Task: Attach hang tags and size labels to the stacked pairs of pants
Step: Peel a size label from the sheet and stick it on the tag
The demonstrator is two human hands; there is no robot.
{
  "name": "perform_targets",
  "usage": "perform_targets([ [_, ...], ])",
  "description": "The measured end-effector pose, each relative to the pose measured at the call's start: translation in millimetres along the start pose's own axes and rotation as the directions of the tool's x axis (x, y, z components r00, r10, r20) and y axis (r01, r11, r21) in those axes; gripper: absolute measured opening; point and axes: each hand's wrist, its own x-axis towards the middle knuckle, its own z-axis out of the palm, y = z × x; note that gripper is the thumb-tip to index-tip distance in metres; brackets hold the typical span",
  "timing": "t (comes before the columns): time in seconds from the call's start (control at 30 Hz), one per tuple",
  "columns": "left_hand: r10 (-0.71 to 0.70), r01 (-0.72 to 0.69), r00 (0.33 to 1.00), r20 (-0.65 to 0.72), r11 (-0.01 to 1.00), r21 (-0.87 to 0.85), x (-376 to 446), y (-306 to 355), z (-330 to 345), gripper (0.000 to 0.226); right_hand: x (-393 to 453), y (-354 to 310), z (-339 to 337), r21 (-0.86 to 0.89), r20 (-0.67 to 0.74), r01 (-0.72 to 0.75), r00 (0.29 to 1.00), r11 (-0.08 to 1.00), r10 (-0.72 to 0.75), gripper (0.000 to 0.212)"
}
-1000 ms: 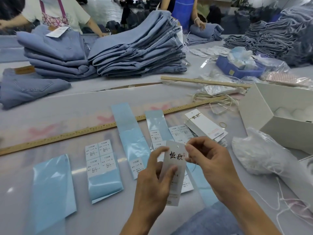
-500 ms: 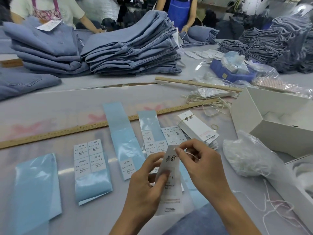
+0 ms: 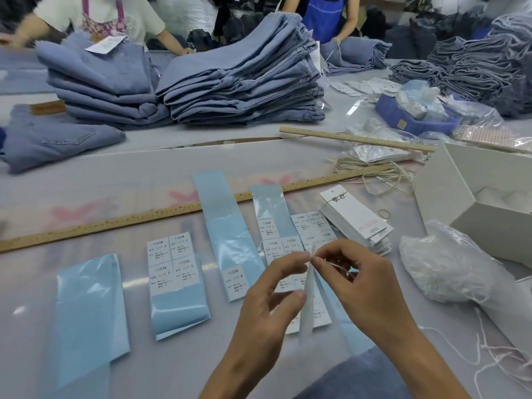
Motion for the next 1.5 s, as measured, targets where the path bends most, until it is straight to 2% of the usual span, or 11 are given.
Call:
perform_targets([
  [0.13,-0.054,0.031,0.987,-0.149,0.988,-0.154,4,1,-6,0.016,-1,-4,2,0.034,0.080,0.057,0.995,0.998,-0.059,0.014],
  [0.3,-0.118,0.081,0.976,-0.183,0.978,-0.195,5,0,-8,0.012,-1,-5,2,0.011,0.135,0.132,0.982,0.991,-0.132,0.015],
  [0.63,0.016,-0.001,0.961,-0.275,0.998,0.056,4,-4,-2,0.009,-4,1,8,0.015,0.167,0.067,0.984,0.998,-0.069,0.017],
  [0.7,0.074,-0.012,0.944,-0.322,0.982,0.190,3,-7,-2,0.013,-3,2,7,-0.011,0.100,0.039,0.994,0.999,-0.037,0.026],
  [0.77,0.207,-0.057,0.915,-0.346,0.917,0.396,1,-7,-2,0.015,-2,0,2,-0.045,0.000,0.036,0.999,0.998,-0.036,0.038],
  [0.83,0.328,-0.120,0.882,-0.337,0.850,0.513,0,-6,-3,0.015,-1,-3,1,-0.020,-0.042,0.042,0.998,0.999,-0.043,0.044],
  [1.0,0.455,-0.226,0.839,-0.299,0.790,0.569,-1,-6,-2,0.010,-4,-8,11,-0.055,0.183,0.159,0.972,0.986,-0.147,0.039],
  [1.17,0.470,-0.243,0.842,-0.265,0.768,0.592,-1,-5,1,0.011,-3,-8,9,0.006,0.173,0.158,0.972,0.987,-0.157,0.017],
  [1.33,0.442,-0.256,0.867,-0.230,0.792,0.555,-2,-6,0,0.010,-3,-10,9,0.010,0.139,0.172,0.975,0.985,-0.172,0.014],
  [1.4,0.410,-0.239,0.881,-0.236,0.817,0.524,-3,-6,1,0.009,-2,-8,9,0.115,0.117,0.102,0.986,0.988,-0.115,0.004],
  [1.5,0.371,-0.217,0.897,-0.241,0.844,0.491,-4,-3,2,0.015,0,1,4,0.477,-0.012,-0.189,0.975,0.858,0.222,0.006],
])
